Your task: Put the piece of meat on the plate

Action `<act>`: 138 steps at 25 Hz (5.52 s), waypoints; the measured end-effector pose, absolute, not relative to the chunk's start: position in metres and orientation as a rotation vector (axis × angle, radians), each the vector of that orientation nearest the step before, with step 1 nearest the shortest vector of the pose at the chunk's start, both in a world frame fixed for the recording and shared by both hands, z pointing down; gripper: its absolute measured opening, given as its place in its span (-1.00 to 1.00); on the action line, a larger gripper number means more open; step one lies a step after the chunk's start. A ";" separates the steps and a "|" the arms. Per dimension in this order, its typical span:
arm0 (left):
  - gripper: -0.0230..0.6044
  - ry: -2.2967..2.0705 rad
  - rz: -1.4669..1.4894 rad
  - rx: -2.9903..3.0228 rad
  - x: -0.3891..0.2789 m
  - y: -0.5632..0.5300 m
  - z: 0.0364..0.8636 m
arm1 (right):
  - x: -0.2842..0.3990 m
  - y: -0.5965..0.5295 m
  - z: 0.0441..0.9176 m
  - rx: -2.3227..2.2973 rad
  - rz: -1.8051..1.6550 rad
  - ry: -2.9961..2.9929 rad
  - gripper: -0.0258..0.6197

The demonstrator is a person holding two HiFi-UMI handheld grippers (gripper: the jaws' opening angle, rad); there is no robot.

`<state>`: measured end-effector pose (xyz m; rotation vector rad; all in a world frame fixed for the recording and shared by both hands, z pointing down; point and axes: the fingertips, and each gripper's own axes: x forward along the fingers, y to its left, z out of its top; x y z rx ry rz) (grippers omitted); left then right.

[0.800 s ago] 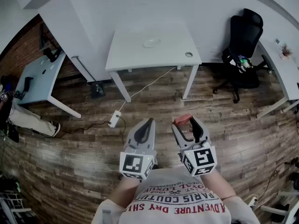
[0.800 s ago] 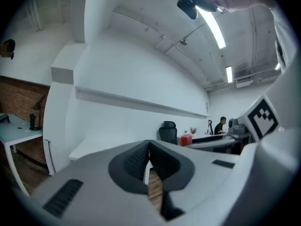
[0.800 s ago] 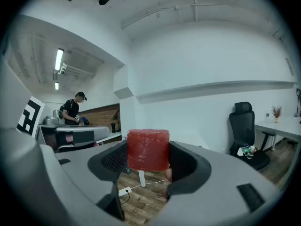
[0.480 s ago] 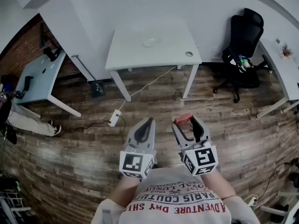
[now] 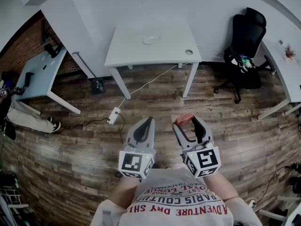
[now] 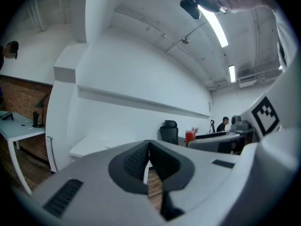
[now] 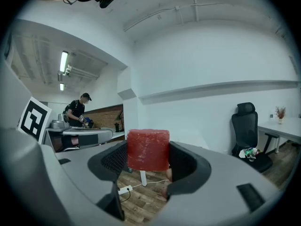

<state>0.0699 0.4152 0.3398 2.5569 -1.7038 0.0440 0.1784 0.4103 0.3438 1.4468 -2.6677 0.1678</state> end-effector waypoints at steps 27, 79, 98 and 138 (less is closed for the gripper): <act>-0.91 -1.651 0.069 2.663 -0.033 0.199 0.336 | 0.092 0.203 0.353 1.564 0.228 -2.595 -0.06; -0.91 -1.849 0.228 2.361 -0.042 -0.232 0.393 | 0.087 -0.261 0.409 1.225 0.399 -2.631 -0.06; -0.91 -1.532 0.335 2.314 -0.109 -0.349 0.483 | 0.005 -0.374 0.540 1.139 0.628 -2.235 -0.06; -0.91 -1.438 0.332 2.202 -0.118 -0.359 0.548 | -0.032 -0.398 0.636 0.979 0.643 -1.998 -0.02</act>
